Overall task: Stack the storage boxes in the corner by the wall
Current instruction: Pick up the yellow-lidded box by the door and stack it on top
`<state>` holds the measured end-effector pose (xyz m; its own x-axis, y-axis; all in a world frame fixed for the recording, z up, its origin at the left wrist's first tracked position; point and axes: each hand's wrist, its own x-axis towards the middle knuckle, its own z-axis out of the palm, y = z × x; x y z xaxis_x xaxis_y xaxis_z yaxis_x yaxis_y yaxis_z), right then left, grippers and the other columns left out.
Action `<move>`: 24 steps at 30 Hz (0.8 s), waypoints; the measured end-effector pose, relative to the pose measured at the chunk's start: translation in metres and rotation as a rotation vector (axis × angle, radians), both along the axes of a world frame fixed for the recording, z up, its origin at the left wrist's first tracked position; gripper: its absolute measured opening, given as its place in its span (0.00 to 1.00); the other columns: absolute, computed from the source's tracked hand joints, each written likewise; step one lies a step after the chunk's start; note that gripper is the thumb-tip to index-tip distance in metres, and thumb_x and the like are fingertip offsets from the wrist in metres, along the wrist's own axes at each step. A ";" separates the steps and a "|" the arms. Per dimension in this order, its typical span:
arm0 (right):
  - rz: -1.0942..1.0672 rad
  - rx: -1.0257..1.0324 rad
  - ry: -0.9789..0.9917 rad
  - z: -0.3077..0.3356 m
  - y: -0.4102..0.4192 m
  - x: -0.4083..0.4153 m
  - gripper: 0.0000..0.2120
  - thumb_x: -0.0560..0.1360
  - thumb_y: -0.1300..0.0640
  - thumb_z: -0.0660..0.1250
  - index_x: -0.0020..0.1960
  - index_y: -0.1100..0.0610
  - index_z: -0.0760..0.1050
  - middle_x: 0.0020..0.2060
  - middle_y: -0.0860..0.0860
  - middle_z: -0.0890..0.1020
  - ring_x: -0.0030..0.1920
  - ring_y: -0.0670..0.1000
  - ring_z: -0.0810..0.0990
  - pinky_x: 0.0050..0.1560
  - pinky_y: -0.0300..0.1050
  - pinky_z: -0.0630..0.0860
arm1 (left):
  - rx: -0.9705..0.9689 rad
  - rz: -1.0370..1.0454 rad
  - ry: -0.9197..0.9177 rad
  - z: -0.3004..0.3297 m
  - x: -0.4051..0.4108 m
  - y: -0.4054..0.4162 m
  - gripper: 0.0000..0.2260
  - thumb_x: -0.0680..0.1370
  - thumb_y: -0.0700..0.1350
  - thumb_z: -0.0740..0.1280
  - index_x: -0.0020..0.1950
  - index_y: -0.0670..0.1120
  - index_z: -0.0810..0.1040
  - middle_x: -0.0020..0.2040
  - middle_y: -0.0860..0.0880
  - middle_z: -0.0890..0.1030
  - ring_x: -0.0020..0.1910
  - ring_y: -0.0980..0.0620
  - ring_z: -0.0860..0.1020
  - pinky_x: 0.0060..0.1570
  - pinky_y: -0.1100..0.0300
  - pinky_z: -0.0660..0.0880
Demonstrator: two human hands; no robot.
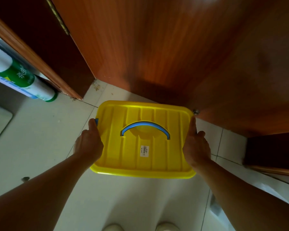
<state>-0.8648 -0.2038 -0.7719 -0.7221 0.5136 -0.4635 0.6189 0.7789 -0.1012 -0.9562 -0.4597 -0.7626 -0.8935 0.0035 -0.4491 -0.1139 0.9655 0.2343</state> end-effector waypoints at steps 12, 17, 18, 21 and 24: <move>0.217 -0.023 -0.008 0.133 -0.033 -0.014 0.30 0.82 0.51 0.51 0.77 0.47 0.37 0.67 0.65 0.65 0.60 0.60 0.76 0.57 0.51 0.73 | -0.021 0.179 -0.017 0.135 0.016 -0.046 0.20 0.78 0.37 0.56 0.69 0.47 0.59 0.54 0.36 0.77 0.51 0.34 0.77 0.51 0.43 0.75; 0.326 0.055 0.031 0.206 -0.051 -0.032 0.30 0.80 0.62 0.49 0.77 0.47 0.41 0.63 0.63 0.72 0.60 0.60 0.75 0.57 0.53 0.72 | -0.017 0.258 0.013 0.218 0.023 -0.066 0.20 0.78 0.37 0.55 0.70 0.46 0.60 0.54 0.35 0.78 0.53 0.35 0.77 0.49 0.47 0.73; 0.337 0.056 0.044 0.223 -0.056 -0.036 0.30 0.80 0.63 0.49 0.77 0.47 0.42 0.61 0.62 0.73 0.60 0.61 0.75 0.58 0.53 0.72 | -0.015 0.280 0.019 0.237 0.024 -0.071 0.19 0.78 0.37 0.55 0.70 0.46 0.60 0.55 0.35 0.78 0.54 0.35 0.77 0.48 0.48 0.72; 0.375 0.042 0.069 0.275 -0.069 -0.045 0.29 0.80 0.62 0.48 0.77 0.47 0.43 0.60 0.60 0.73 0.60 0.60 0.75 0.60 0.54 0.72 | -0.012 0.327 0.042 0.288 0.030 -0.084 0.18 0.79 0.38 0.55 0.68 0.45 0.62 0.57 0.35 0.78 0.56 0.35 0.76 0.45 0.52 0.68; 0.477 0.042 0.087 0.340 -0.085 -0.056 0.28 0.81 0.61 0.48 0.77 0.47 0.42 0.60 0.59 0.73 0.60 0.57 0.75 0.58 0.50 0.72 | -0.002 0.393 0.070 0.345 0.035 -0.101 0.19 0.78 0.37 0.56 0.69 0.45 0.62 0.58 0.35 0.77 0.57 0.36 0.76 0.48 0.51 0.70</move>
<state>-0.9205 -0.2883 -0.4315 -0.9165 0.1329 -0.3772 0.1825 0.9782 -0.0988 -0.9208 -0.5611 -0.4171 -0.8553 -0.3452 -0.3864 -0.4582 0.8521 0.2531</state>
